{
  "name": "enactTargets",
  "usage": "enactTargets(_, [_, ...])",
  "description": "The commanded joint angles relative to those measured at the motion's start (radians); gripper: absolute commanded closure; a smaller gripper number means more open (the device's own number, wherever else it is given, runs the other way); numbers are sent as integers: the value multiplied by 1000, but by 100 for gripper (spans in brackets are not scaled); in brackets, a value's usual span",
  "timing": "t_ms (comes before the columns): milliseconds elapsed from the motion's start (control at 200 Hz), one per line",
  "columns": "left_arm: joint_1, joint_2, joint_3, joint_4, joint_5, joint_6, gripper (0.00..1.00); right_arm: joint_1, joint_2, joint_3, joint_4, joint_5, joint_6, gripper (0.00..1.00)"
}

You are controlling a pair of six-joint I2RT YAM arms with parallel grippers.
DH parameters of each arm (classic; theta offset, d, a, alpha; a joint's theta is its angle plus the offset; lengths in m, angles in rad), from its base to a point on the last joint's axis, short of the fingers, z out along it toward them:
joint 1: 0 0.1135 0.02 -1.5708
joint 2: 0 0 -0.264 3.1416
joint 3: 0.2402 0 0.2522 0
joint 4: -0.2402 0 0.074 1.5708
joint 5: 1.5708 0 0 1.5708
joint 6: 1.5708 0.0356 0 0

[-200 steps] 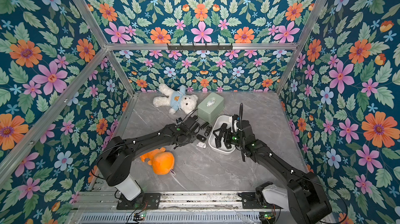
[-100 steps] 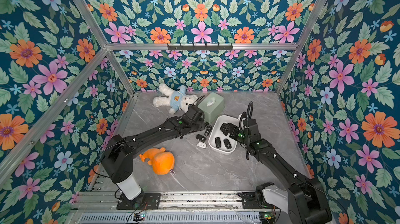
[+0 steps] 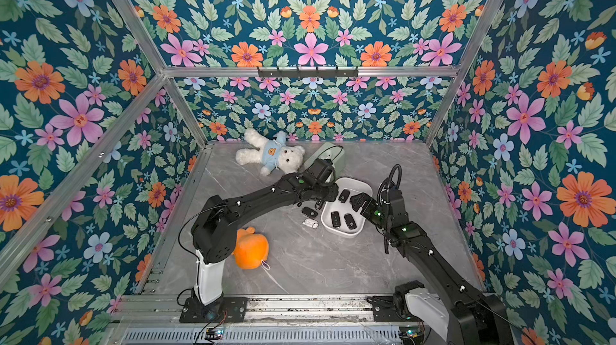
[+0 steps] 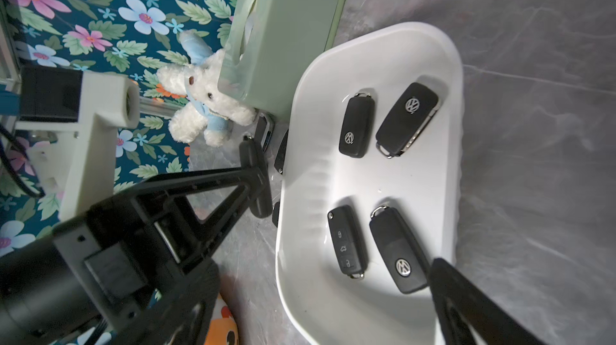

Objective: Place the car key into the storage box
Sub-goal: Place the car key in the storage box.

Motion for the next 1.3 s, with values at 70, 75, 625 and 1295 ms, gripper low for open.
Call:
enactTargets(70, [-42, 67, 78, -57, 23, 49, 68, -19, -31, -15, -5, 21, 19, 1])
enactTargets(75, [-42, 69, 81, -58, 23, 50, 68, -20, -32, -15, -4, 21, 18, 1])
enactTargets(625, [-78, 278, 262, -184, -40, 107, 68, -60, -93, -79, 24, -7, 2, 1])
enactTargets(1295, [-88, 379, 382, -277, -90, 111, 56, -90, -139, -116, 35, -35, 4, 1])
